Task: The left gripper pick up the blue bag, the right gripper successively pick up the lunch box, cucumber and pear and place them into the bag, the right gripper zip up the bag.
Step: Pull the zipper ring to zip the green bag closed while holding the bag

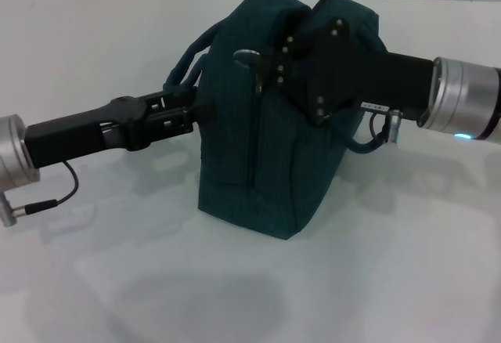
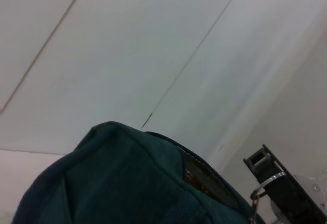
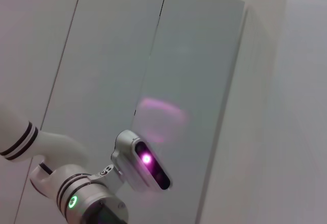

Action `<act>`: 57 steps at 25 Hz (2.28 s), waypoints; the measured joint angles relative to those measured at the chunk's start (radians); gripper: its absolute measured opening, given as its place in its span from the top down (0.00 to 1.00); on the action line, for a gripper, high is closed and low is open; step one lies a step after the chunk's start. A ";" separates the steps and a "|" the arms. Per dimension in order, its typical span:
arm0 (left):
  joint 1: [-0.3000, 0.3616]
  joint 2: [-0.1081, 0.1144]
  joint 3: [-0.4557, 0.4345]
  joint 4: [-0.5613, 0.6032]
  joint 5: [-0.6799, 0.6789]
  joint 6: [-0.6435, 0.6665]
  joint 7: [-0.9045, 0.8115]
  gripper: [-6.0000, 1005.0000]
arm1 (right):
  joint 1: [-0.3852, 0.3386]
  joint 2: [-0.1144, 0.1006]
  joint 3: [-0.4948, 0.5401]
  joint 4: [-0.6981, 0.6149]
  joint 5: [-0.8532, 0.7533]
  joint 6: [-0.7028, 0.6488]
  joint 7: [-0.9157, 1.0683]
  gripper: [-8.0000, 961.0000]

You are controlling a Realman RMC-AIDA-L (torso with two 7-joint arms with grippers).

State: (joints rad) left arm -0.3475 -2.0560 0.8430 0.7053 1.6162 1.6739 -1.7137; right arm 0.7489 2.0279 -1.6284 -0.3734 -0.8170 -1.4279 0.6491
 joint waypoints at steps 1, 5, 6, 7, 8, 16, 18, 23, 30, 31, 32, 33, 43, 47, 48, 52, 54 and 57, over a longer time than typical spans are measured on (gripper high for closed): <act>0.000 0.000 0.000 0.000 0.001 -0.006 0.000 0.31 | 0.000 0.000 -0.010 0.000 0.010 0.004 -0.001 0.98; -0.004 -0.003 -0.001 0.000 0.027 -0.022 0.000 0.31 | -0.001 0.000 -0.025 -0.002 0.025 0.013 -0.003 0.98; -0.005 -0.003 -0.001 0.000 0.033 -0.023 0.000 0.31 | -0.003 0.000 -0.025 -0.002 0.025 0.013 -0.003 0.98; -0.006 -0.004 -0.001 0.001 0.038 -0.024 0.000 0.31 | -0.004 0.000 -0.025 -0.002 0.026 0.012 -0.003 0.98; -0.007 -0.004 0.000 0.001 0.042 -0.024 0.000 0.31 | -0.006 0.000 -0.025 -0.002 0.027 0.012 -0.003 0.98; -0.007 -0.008 0.000 0.001 0.052 -0.048 0.015 0.31 | -0.019 0.000 -0.025 -0.002 0.027 0.008 0.001 0.98; -0.007 -0.010 0.000 0.001 0.052 -0.048 0.019 0.35 | -0.021 0.000 -0.025 -0.002 0.027 0.007 0.002 0.98; -0.009 -0.014 0.002 0.000 0.052 -0.048 0.024 0.53 | -0.030 0.000 -0.025 -0.002 0.028 0.003 0.004 0.98; -0.017 -0.022 0.003 0.000 0.047 -0.042 0.055 0.81 | -0.061 0.000 -0.025 -0.023 0.045 0.003 0.018 0.98; -0.018 -0.023 0.004 0.000 0.047 -0.040 0.056 0.84 | -0.068 0.000 -0.025 -0.031 0.052 0.003 0.026 0.98; -0.020 -0.023 0.006 0.000 0.049 -0.039 0.059 0.86 | -0.074 0.000 -0.025 -0.039 0.060 0.003 0.037 0.98; -0.020 -0.023 0.006 0.000 0.050 -0.039 0.064 0.89 | -0.077 0.000 -0.025 -0.045 0.068 0.003 0.049 0.98; -0.020 -0.023 0.011 -0.001 0.064 0.003 0.120 0.94 | -0.083 0.000 -0.014 -0.043 0.100 0.027 0.078 0.98; -0.013 -0.023 0.012 -0.006 0.069 0.011 0.134 0.94 | -0.083 0.000 -0.015 -0.042 0.115 0.067 0.079 0.98; -0.013 -0.023 0.012 -0.008 0.070 0.013 0.138 0.94 | -0.083 0.000 -0.015 -0.041 0.117 0.076 0.079 0.98; -0.015 -0.022 0.021 -0.011 0.077 0.016 0.143 0.94 | -0.083 0.000 -0.015 -0.041 0.121 0.107 0.094 0.98; -0.015 -0.022 0.025 -0.012 0.078 0.016 0.144 0.94 | -0.082 0.000 -0.015 -0.041 0.123 0.121 0.126 0.98; -0.016 -0.022 0.026 -0.012 0.079 0.016 0.144 0.94 | -0.079 0.000 -0.014 -0.041 0.134 0.142 0.198 0.98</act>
State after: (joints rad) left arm -0.3633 -2.0785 0.8689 0.6930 1.6949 1.6902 -1.5697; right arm 0.6698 2.0279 -1.6428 -0.4140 -0.6830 -1.2860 0.8475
